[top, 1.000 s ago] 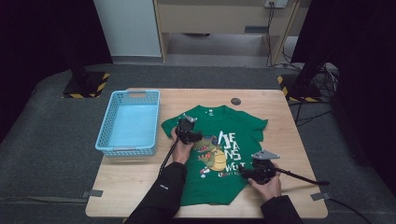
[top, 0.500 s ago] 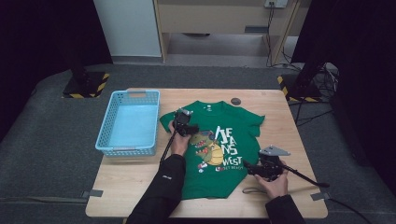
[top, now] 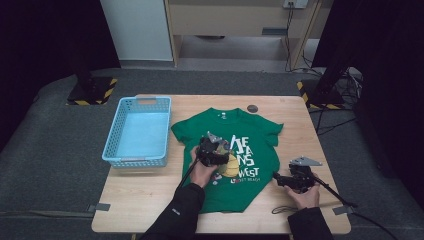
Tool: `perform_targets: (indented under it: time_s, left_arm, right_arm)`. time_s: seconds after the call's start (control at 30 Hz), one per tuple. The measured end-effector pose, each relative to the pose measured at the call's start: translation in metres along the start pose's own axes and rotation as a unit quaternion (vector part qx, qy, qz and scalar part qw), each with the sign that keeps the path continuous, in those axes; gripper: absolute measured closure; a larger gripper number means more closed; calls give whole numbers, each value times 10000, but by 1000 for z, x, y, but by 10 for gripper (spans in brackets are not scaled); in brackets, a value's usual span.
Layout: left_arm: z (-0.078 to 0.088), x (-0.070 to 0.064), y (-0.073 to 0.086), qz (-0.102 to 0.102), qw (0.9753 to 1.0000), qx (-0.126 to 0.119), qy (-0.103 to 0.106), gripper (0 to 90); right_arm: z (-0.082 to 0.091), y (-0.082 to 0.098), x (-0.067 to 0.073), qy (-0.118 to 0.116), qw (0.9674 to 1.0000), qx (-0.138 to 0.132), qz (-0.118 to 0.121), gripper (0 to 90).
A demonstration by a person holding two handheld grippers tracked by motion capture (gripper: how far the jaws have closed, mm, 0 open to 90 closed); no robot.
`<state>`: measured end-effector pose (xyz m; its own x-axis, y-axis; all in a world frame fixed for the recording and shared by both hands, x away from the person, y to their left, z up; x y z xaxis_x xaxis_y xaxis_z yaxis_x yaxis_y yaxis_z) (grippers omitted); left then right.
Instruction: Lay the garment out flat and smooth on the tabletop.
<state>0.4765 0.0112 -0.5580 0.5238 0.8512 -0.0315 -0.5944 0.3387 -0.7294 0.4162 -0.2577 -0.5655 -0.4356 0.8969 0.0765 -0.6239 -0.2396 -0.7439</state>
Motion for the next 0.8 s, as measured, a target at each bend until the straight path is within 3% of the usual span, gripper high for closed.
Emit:
perform_targets:
  time_s: [0.17, 0.3, 0.4, 0.5, 0.53, 0.57, 0.63, 0.7, 0.8]
  left_arm:
    - [3, -11, 8, -135, 9999, 40, 39, 254]
    - [-1, -11, 15, -112, 9999, 123, 46, 245]
    - [-4, -9, 17, -251, 9996, 122, -23, 238]
    - [-4, -10, 17, -222, 9997, 139, -31, 238]
    - [-1, -15, 16, -126, 9998, 104, 117, 240]
    - [-1, -15, 16, -126, 9998, 104, 117, 235]
    - [5, -33, 13, -202, 9991, -17, 383, 226]
    - [7, -39, 12, -254, 9987, -33, 432, 216]
    - [14, -70, 10, -594, 9962, -173, 618, 211]
  right_arm:
    - [-1, 5, -7, 54, 10000, 7, -71, 232]
    - [-2, 7, -10, 114, 9999, 17, -20, 229]
    - [-4, 9, -13, 145, 9999, 41, -15, 225]
    - [-4, 10, -15, 162, 9999, 7, -32, 225]
    - [-4, 10, -16, 176, 9998, -30, -20, 224]
    - [-4, 10, -16, 176, 9998, -30, -20, 224]
    - [-5, 10, -16, 197, 9998, -3, 31, 214]
    - [-6, 10, -16, 207, 9998, 4, 32, 202]
    - [-5, 10, -17, 223, 9997, 14, 18, 201]
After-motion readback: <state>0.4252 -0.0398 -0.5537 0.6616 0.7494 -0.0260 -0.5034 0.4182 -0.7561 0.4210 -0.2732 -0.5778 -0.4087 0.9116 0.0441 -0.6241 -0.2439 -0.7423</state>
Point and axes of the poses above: each handheld gripper's, and its own axes: z roughly backward along the jaws, y roughly out of its underside, x roughly to its left, the point moved 6 cm from there along -z, roughly forward along the jaws, and after that the axes turned 3 degrees about -y, right-handed, at the moved point
